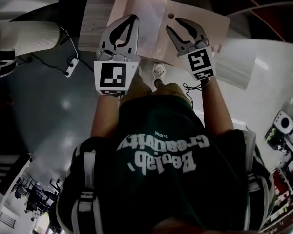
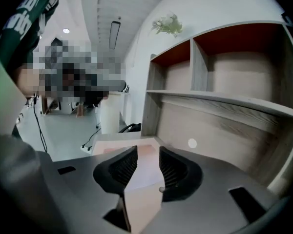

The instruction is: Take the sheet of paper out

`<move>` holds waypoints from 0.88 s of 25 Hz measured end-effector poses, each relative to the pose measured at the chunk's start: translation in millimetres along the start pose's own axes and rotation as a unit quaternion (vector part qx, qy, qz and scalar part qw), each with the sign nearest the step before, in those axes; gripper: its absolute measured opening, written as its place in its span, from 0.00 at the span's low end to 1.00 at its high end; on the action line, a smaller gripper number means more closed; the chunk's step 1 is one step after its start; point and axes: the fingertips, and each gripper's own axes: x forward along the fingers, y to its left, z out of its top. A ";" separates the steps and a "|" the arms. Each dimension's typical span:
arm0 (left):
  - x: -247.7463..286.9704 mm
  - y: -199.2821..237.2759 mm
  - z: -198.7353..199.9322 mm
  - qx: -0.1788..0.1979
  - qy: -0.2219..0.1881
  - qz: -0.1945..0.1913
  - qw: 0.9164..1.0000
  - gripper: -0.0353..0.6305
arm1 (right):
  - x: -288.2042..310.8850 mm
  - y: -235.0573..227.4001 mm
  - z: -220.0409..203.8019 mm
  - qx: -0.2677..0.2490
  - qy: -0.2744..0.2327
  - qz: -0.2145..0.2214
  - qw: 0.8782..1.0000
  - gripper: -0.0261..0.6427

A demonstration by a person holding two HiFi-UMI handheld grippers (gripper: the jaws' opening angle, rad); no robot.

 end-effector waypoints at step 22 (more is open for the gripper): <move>-5.7 24.0 -45.6 -0.029 0.029 0.007 0.999 0.08 | 74.5 85.1 -136.5 -0.339 0.169 0.108 0.919 0.32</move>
